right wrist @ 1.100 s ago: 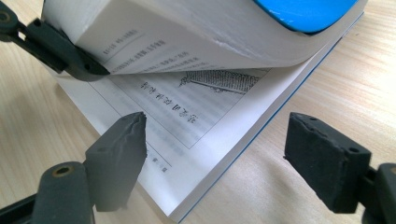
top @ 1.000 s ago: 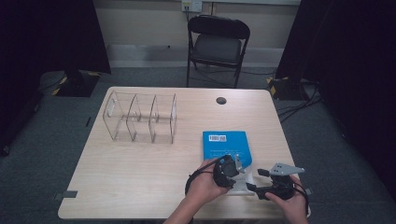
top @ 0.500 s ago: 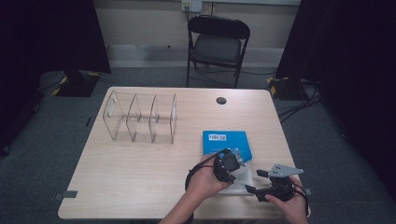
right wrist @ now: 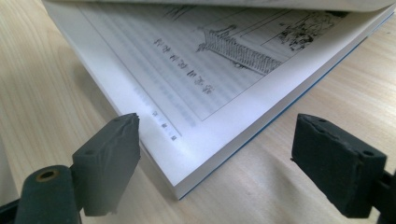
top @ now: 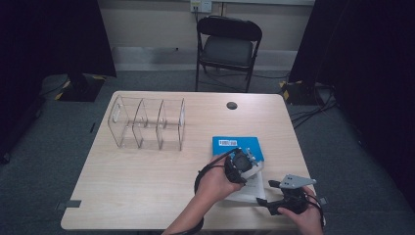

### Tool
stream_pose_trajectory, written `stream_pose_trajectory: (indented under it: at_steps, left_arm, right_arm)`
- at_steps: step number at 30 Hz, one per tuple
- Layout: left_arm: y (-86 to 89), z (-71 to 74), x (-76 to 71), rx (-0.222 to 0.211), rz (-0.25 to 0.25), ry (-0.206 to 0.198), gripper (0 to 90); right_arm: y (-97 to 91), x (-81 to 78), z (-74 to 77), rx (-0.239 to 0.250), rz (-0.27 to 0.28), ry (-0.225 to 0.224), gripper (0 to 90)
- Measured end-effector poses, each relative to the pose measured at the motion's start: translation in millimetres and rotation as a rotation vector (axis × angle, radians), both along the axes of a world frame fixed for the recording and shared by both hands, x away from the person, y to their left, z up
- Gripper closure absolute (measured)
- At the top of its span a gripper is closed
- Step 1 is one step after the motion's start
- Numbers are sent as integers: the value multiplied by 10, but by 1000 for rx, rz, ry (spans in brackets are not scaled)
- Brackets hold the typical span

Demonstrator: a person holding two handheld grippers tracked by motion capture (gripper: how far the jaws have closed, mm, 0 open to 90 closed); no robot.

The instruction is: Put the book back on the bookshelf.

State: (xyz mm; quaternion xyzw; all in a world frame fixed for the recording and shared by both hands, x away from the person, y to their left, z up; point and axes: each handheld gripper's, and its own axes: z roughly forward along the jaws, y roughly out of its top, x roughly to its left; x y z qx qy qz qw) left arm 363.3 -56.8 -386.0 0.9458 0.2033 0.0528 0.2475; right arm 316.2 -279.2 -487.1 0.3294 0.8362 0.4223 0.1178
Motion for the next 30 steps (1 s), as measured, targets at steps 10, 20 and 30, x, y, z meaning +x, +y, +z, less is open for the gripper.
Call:
stream_pose_trajectory:
  at_steps: [10, 20, 30]
  left_arm:
    - [2, 122, 54, -8, 26, 11, 727]
    - [-5, 211, 111, -6, 44, 33, 732]
    - [5, 270, 139, -10, 62, 37, 736]
  right_arm:
    - [35, -21, -22, -27, 10, 0, 138]
    - [58, -28, -45, -44, 15, 10, 140]
    - [102, -30, -77, -63, 20, 10, 139]
